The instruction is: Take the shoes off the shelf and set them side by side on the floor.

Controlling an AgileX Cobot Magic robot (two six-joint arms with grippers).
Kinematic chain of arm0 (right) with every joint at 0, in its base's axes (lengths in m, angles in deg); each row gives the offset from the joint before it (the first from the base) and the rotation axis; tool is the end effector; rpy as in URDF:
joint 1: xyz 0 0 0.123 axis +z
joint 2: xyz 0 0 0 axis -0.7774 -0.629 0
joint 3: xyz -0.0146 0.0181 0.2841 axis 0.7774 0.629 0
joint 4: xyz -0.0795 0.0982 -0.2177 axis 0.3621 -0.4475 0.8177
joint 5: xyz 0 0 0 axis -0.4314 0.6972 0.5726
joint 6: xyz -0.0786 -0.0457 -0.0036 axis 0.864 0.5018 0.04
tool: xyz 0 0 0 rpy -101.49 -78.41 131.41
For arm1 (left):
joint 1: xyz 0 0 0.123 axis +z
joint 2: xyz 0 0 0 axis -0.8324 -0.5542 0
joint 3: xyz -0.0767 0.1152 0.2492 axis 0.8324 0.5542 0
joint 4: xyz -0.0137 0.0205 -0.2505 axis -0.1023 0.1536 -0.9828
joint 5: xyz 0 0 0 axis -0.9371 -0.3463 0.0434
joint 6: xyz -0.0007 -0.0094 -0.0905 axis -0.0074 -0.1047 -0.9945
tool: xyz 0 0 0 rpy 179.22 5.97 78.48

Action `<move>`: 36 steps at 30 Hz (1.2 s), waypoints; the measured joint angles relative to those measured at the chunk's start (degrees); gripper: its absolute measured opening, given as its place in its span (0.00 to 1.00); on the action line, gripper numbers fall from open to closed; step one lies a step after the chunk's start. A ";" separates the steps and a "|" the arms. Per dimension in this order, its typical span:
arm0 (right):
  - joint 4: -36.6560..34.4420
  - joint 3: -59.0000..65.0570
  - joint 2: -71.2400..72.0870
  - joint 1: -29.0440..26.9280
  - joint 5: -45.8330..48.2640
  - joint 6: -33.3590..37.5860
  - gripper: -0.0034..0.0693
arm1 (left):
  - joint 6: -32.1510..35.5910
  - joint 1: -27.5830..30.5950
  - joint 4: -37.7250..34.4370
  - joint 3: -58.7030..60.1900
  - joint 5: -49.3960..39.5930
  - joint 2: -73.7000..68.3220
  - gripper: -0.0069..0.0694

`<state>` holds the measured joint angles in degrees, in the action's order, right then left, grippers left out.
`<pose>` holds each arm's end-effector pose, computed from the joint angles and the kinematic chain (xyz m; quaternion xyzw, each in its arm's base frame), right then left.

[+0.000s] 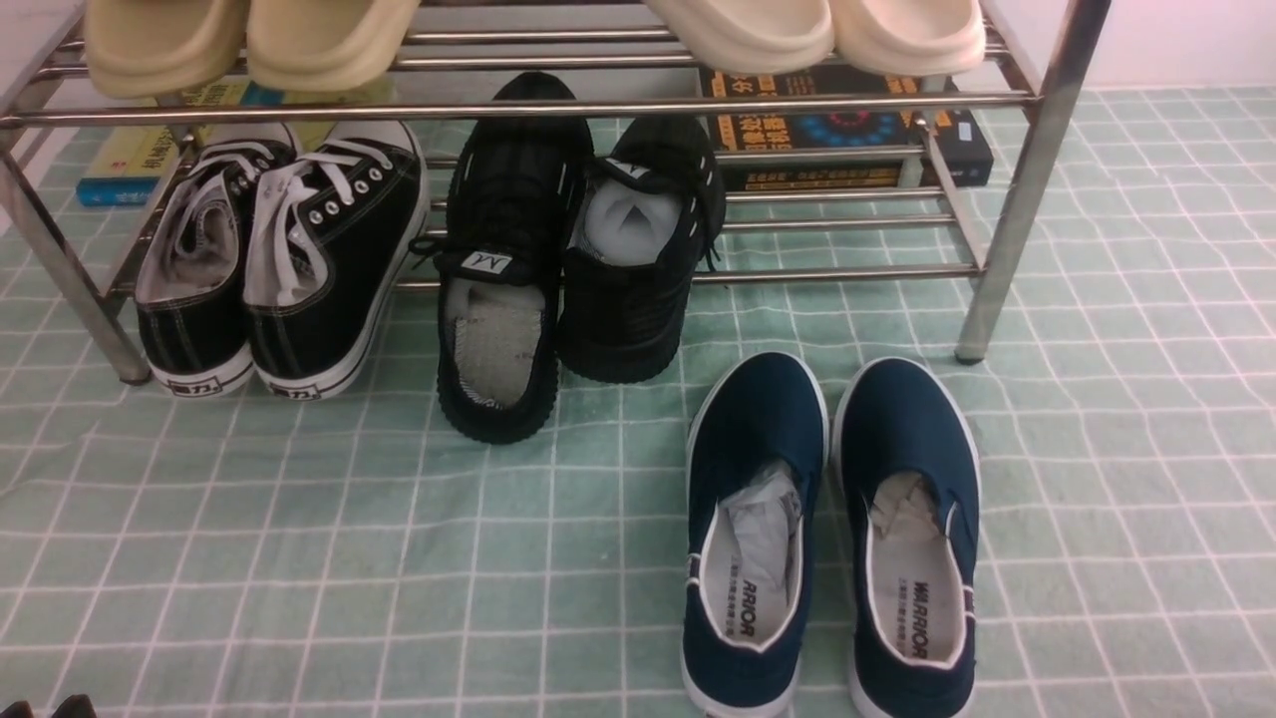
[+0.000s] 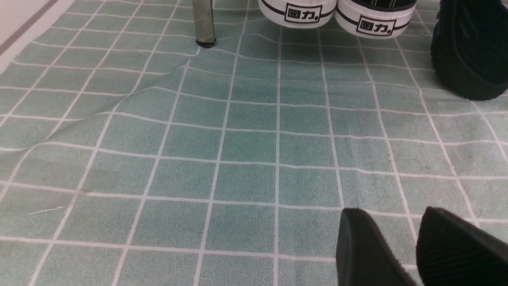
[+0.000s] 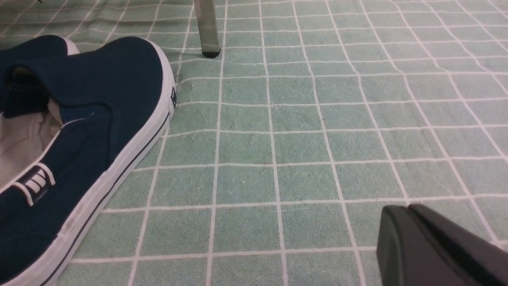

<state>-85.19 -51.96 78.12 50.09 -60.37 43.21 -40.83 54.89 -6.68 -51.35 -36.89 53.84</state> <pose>0.0518 -0.0002 0.1744 0.0336 0.8070 0.0195 0.5893 0.0526 0.0026 0.1744 -0.0202 0.8002 -0.0033 0.5994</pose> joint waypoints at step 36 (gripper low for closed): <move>0.00 0.00 0.00 0.00 0.00 -0.20 0.10 | 0.00 0.00 0.04 0.00 0.00 0.00 0.41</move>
<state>-85.19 -51.96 78.12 50.09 -60.37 43.02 -40.83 54.89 -6.64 -51.35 -36.89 53.84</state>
